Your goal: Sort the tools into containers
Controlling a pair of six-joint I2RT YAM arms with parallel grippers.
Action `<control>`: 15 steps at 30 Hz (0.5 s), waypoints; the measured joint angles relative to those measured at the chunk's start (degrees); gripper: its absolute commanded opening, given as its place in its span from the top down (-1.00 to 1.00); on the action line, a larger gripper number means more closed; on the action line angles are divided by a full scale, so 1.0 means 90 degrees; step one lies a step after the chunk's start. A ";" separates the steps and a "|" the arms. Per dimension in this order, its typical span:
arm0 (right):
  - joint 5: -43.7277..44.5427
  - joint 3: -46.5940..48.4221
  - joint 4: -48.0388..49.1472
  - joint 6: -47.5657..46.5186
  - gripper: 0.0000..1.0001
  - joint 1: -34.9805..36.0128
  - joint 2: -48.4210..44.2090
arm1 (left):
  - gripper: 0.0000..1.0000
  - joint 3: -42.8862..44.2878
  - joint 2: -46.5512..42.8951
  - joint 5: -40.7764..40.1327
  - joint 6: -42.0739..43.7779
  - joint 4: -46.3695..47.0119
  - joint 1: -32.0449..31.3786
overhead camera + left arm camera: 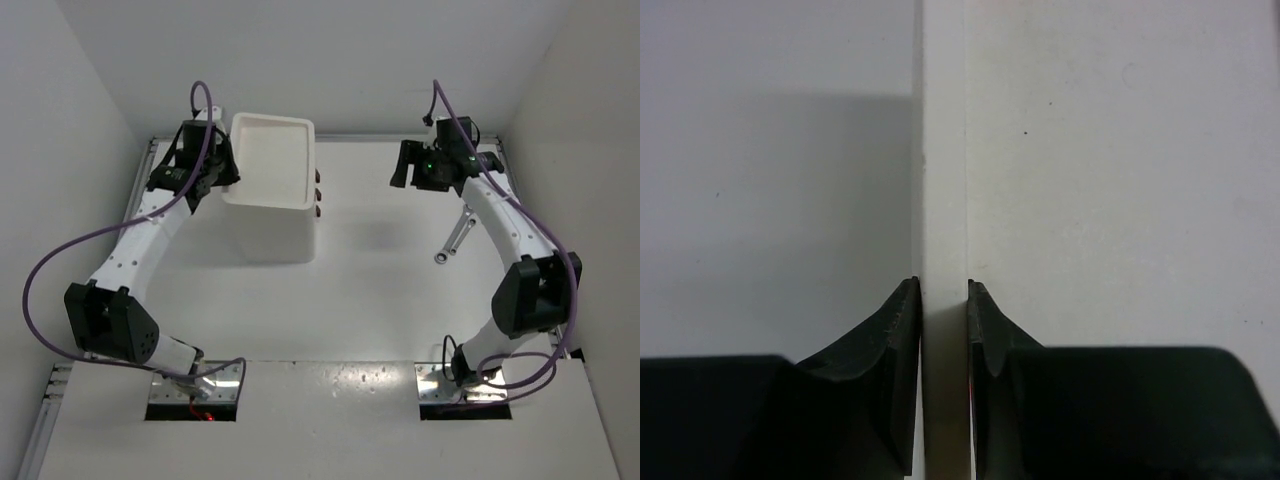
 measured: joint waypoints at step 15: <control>-0.0928 -0.0478 -0.0151 0.0272 -0.67 -0.1032 0.0090 | -0.36 -0.0075 0.0007 0.0291 -0.0510 -0.0134 -0.0403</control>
